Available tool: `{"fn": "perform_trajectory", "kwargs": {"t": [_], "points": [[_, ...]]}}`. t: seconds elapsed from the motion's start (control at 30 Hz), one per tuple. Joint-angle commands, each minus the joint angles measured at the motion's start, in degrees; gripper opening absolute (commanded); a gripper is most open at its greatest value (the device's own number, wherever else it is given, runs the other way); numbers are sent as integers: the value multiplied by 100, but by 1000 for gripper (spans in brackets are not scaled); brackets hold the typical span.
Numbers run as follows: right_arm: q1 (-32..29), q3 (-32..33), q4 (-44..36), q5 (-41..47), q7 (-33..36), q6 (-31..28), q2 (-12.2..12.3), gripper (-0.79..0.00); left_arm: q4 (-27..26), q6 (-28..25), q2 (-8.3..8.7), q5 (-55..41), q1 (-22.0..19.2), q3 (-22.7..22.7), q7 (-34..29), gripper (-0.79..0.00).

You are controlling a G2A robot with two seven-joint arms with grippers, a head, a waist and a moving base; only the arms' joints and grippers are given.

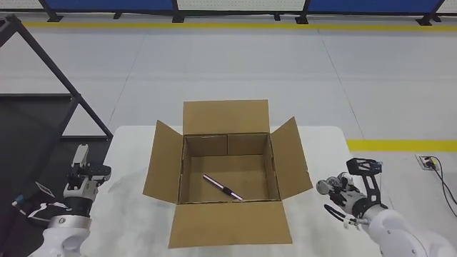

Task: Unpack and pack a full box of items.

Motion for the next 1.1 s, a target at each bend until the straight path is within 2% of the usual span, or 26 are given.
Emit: {"fn": "perform_trajectory", "kwargs": {"t": [0.0, 0.47, 0.57, 0.87, 1.07], "points": [[76, -47, 169, -1, -43, 70, 12, -785, 0, 0, 0, 0, 0, 0, 0, 0], [165, -140, 346, -48, -96, 233, 31, -785, 0, 0, 0, 0, 0, 0, 0, 0], [118, -367, 386, -551, -368, 395, 42, -785, 0, 0, 0, 0, 0, 0, 0, 0], [620, -1190, 1116, -2018, -366, 1056, 47, -785, 0, 0, 0, 0, 0, 0, 0, 0], [996, -1464, 1724, -2317, -310, 1281, 29, -785, 0, 0, 0, 0, 0, 0, 0, 0]]}}
